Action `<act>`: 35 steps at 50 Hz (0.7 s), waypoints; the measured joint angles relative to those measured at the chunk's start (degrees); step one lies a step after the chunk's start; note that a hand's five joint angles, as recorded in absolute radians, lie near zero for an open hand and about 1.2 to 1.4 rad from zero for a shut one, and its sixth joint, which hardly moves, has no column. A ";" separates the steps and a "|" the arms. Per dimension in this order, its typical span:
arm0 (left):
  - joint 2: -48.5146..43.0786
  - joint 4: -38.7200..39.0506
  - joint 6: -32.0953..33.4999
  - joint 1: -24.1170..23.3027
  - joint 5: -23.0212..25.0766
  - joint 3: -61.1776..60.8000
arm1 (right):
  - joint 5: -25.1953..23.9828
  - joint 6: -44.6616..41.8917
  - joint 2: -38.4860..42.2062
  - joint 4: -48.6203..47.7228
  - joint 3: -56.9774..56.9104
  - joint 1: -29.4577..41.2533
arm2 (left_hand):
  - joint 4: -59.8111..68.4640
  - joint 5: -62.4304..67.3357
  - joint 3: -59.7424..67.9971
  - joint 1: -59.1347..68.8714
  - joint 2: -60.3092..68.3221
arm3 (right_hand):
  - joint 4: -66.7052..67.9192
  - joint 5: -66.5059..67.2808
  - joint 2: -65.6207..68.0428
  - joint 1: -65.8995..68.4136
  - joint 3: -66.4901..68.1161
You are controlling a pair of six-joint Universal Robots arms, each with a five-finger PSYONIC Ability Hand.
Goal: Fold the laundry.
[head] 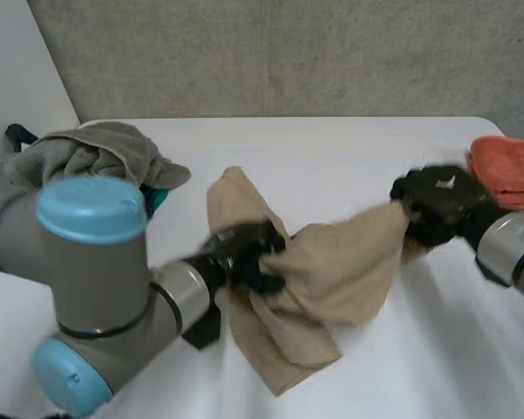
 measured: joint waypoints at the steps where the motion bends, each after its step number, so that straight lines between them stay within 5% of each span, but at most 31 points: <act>1: 1.08 0.19 0.38 0.25 -1.03 0.54 | 0.26 0.02 -1.62 0.10 -0.43 -0.09 | 0.00 0.00 0.02 0.00 0.05 | 0.00 0.00 0.00 0.00 0.00; 8: 10.53 0.89 6.20 2.16 -4.39 5.97 | 1.92 0.29 -11.90 1.86 -5.87 -0.40 | 0.00 0.00 0.72 0.00 0.53 | 0.04 0.72 0.00 0.70 0.36; 18: 16.79 -0.87 10.90 3.45 0.59 15.14 | 6.07 0.74 -17.12 8.10 -20.17 1.25 | 0.03 2.12 1.64 4.26 0.96 | 0.10 1.32 0.22 1.78 0.38; 35: -0.89 -0.79 13.16 9.75 1.97 20.92 | 16.06 -3.53 8.36 7.77 -30.60 11.26 | 0.06 2.12 1.64 4.26 1.01 | 0.24 2.07 0.22 1.90 0.42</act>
